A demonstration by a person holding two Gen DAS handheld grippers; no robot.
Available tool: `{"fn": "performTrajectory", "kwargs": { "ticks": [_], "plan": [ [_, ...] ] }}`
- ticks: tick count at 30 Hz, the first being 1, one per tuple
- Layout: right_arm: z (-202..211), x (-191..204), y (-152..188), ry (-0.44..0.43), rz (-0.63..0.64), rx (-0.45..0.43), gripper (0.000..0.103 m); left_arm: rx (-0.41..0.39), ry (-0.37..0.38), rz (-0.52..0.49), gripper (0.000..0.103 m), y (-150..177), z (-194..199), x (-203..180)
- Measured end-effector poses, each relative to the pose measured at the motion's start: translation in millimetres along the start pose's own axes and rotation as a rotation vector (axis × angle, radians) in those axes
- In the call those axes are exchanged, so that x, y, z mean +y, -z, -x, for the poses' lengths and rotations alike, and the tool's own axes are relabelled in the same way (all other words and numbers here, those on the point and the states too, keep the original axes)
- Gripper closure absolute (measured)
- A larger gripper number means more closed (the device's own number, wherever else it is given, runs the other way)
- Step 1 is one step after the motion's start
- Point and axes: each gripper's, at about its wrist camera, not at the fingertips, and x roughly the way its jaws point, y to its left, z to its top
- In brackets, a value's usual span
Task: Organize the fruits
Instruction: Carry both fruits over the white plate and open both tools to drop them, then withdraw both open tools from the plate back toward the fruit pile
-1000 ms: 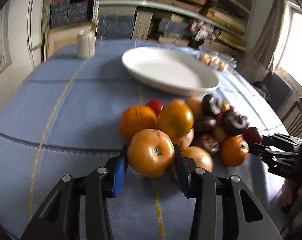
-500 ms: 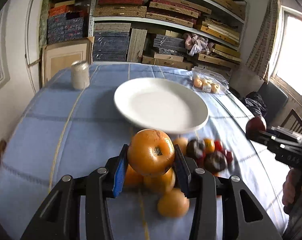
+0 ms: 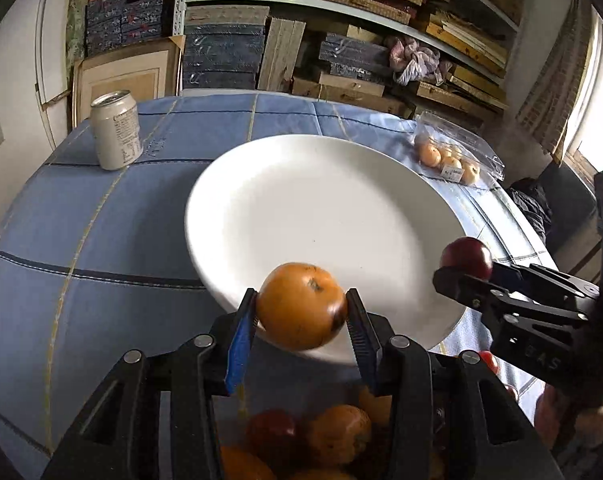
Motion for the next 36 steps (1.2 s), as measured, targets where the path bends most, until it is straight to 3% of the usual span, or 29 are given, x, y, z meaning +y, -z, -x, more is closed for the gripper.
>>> {"fn": "performTrajectory", "kwargs": {
  "ticks": [5, 10, 13, 14, 19, 24, 26, 29, 33, 36],
  "plan": [
    [1.7, -6.5, 0.6, 0.01, -0.005, -0.017, 0.059, -0.009, 0.005, -0.002, 0.056, 2.1, 3.1, 2.3],
    [34.6, -6.1, -0.3, 0.014, 0.004, -0.092, 0.058, -0.059, 0.009, -0.007, 0.048, 0.8, 28.6, 0.2],
    [67.8, -4.9, 4.3, 0.014, -0.005, -0.167, 0.045, -0.118, 0.0, 0.012, 0.038, 3.7, 60.4, 4.0],
    [81.4, -4.2, 10.5, 0.02, -0.008, -0.198, 0.039, -0.129, -0.007, 0.019, 0.037, 7.6, 69.5, 6.1],
    [117.5, -5.1, 53.9, 0.025, -0.038, -0.249, 0.034, -0.124, -0.061, 0.04, 0.035, 43.8, 99.1, 20.3],
    [136.4, -14.7, 100.3, 0.014, -0.098, -0.294, 0.029, -0.08, -0.074, 0.091, 0.035, 81.4, 100.1, 32.4],
    [141.2, -15.0, 108.7, 0.027, -0.093, -0.318, 0.026, -0.11, -0.083, 0.097, 0.035, 91.4, 103.3, 32.0],
    [144.8, -14.7, 115.8, 0.029, -0.079, -0.338, 0.019, -0.155, -0.074, 0.056, 0.035, 99.4, 110.6, 22.3],
    [139.8, -8.4, 115.6, 0.059, -0.038, -0.328, 0.019, -0.202, -0.073, -0.015, 0.035, 104.0, 113.3, 5.9],
    [136.4, -7.6, 114.4, 0.056, -0.042, -0.316, 0.019, -0.189, -0.072, -0.078, 0.035, 110.6, 108.9, -6.8]
  ]
}}
